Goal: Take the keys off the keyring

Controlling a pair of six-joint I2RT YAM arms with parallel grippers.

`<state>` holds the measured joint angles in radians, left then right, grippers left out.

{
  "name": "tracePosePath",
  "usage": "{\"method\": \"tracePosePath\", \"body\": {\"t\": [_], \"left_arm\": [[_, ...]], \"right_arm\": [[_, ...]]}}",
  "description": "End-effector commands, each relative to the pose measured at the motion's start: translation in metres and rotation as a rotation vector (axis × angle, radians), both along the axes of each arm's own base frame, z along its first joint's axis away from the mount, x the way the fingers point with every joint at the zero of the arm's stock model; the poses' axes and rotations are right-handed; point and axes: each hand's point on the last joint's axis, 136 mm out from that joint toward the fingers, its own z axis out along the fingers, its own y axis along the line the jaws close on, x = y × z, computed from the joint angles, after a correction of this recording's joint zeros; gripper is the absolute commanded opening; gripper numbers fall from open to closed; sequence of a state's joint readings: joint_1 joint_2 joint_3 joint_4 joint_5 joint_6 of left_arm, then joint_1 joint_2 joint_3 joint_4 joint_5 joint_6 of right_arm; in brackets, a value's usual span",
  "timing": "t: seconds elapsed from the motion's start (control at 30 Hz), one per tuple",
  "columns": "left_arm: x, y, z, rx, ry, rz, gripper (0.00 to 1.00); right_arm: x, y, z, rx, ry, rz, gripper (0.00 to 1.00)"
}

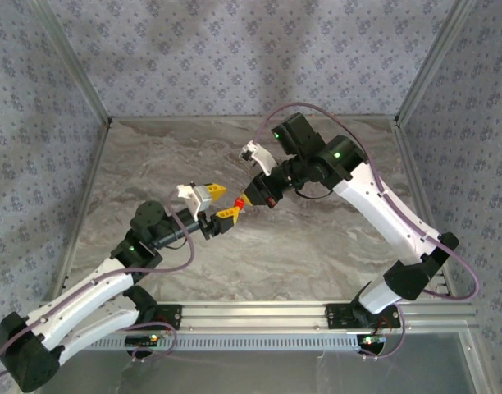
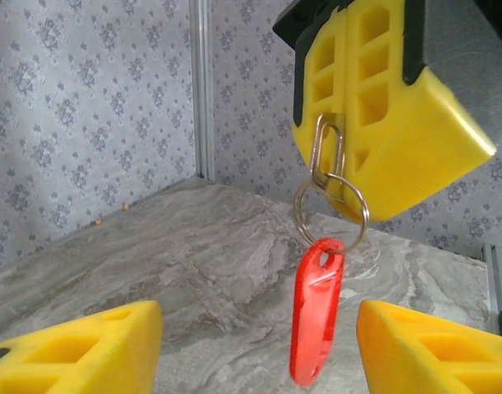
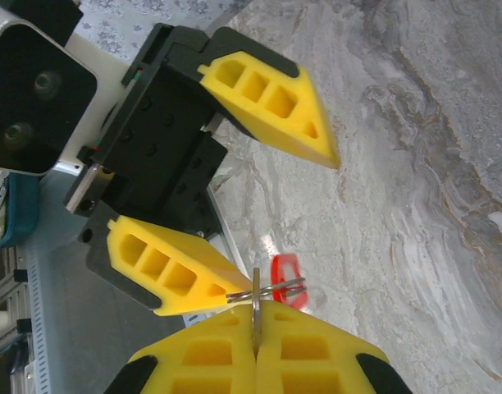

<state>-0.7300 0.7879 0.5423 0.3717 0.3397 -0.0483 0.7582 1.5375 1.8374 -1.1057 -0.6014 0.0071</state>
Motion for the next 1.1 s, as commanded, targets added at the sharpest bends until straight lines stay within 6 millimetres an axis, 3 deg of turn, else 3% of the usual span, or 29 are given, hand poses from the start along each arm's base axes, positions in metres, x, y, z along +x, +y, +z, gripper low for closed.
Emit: {"method": "tracePosePath", "body": {"t": [0.0, 0.47, 0.9, 1.07], "left_arm": [[-0.011, -0.006, 0.040, -0.059, -0.179, -0.048, 0.66], [-0.006, -0.023, 0.054, -0.021, -0.314, -0.049, 0.66], [-0.005, -0.029, 0.066, -0.056, -0.360, -0.063, 0.52], [-0.008, -0.030, 0.074, -0.073, -0.386, -0.068, 0.52]], "right_arm": [[-0.012, 0.000, 0.020, 0.060, -0.012, 0.037, 0.00], [-0.020, 0.002, 0.029, 0.111, 0.002, 0.064, 0.00], [-0.022, 0.002, 0.033, 0.136, 0.007, 0.070, 0.00], [-0.023, 0.001, 0.035, 0.149, 0.009, 0.067, 0.00]]}}
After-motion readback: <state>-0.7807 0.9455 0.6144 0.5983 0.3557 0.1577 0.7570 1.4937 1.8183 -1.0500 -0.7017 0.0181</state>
